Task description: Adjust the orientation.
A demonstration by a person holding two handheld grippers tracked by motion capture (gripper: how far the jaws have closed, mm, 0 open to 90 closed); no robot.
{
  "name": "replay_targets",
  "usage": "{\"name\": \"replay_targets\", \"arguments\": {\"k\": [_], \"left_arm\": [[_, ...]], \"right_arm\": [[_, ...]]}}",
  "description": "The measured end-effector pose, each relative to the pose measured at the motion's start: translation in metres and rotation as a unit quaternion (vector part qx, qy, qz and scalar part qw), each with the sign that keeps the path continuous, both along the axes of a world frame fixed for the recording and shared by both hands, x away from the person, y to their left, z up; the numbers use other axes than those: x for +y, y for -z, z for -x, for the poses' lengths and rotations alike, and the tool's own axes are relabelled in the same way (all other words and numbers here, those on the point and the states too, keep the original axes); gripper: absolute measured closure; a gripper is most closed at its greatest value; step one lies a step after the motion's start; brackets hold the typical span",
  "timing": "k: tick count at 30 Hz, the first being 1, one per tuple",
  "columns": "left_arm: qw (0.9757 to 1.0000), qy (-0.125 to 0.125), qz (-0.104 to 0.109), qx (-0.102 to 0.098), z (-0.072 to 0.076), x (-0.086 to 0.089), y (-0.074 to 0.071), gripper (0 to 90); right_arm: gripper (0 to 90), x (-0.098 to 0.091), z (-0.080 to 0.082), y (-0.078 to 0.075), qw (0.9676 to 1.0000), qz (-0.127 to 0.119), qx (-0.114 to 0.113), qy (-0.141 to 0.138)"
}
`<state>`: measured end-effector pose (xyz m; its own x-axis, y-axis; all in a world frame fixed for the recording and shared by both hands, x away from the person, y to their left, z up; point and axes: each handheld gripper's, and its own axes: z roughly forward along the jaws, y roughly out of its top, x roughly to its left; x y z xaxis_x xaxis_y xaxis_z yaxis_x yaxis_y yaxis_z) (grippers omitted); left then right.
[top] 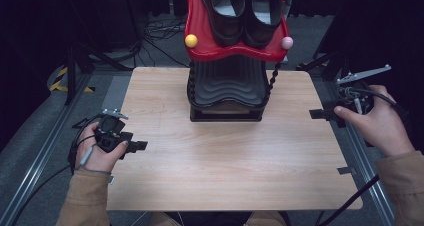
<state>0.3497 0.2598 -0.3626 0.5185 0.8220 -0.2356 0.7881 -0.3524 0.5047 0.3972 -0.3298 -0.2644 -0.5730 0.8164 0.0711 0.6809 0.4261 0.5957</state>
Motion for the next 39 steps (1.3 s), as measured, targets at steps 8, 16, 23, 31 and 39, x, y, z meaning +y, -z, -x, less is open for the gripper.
{"name": "replay_targets", "arguments": {"k": [8,16,23,31,39], "left_arm": [[1.0,0.001,-0.004,0.002,0.003,-0.005,0.005,33.0],[0.9999,0.0,-0.011,0.004,0.008,-0.007,0.009,32.7],[1.0,0.002,-0.009,0.003,0.008,-0.011,0.016,32.0],[0.9999,-0.006,-0.009,0.009,0.007,-0.009,0.029,31.1],[0.9996,-0.021,-0.002,0.018,0.004,-0.008,0.041,29.4]], "right_arm": [[37.8,0.001,0.001,0.045,0.9996,-0.003,0.014,-0.025],[37.7,0.009,-0.004,0.081,0.9981,-0.011,0.019,-0.058],[39.0,0.01,-0.011,0.126,0.9951,-0.036,0.011,-0.092],[38.6,0.006,-0.017,0.153,0.9951,-0.026,0.019,-0.094],[38.1,0.005,-0.022,0.181,0.9958,0.0,0.031,-0.087]]}}
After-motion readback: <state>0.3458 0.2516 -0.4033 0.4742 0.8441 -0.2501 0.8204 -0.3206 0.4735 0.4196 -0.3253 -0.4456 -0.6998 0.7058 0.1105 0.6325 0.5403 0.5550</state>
